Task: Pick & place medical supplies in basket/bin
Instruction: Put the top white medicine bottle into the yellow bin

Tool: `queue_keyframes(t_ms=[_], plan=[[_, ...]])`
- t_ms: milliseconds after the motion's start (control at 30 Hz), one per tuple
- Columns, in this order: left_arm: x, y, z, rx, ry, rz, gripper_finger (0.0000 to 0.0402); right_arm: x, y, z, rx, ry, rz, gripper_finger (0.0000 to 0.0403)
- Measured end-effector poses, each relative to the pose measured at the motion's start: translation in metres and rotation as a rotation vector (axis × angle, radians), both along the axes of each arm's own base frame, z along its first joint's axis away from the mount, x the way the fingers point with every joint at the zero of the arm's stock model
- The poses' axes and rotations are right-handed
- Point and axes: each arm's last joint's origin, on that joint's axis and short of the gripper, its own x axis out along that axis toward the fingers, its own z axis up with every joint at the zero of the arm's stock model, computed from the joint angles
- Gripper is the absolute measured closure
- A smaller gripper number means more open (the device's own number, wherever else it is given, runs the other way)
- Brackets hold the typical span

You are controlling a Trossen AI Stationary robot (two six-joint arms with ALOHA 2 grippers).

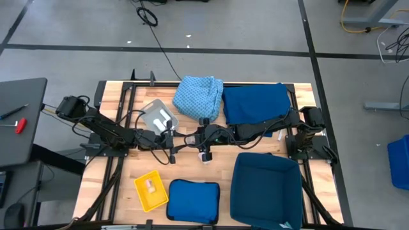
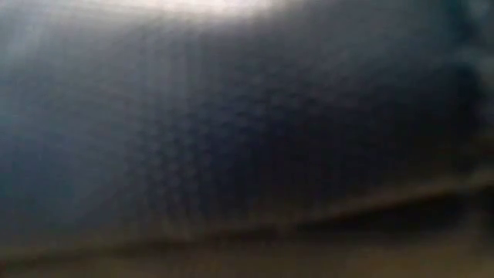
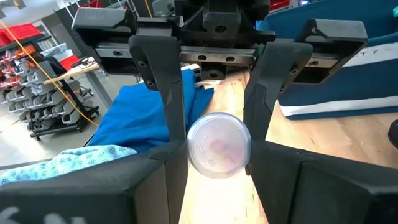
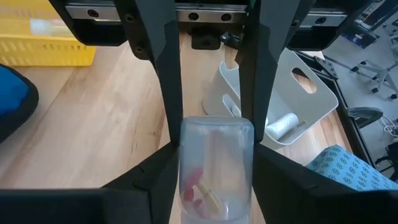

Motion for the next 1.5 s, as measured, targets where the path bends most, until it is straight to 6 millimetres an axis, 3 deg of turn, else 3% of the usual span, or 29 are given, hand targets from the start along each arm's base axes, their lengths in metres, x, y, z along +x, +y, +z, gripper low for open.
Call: queue_keyframes(t_ms=[800,1100,1500], plan=[[-0.016,-0.03,-0.002,0.073,0.061,0.01,0.0253,-0.01,-0.004,-0.014,-0.047,0.183,-0.025,0.0206],[-0.04,-0.046,0.002,-0.013,0.133,-0.067,0.0253,-0.018,-0.01,-0.022,0.019,0.295,-0.082,0.0206],[-0.083,-0.059,0.011,-0.231,0.252,-0.25,0.0253,-0.021,0.007,-0.023,0.121,0.316,-0.036,0.0206]])
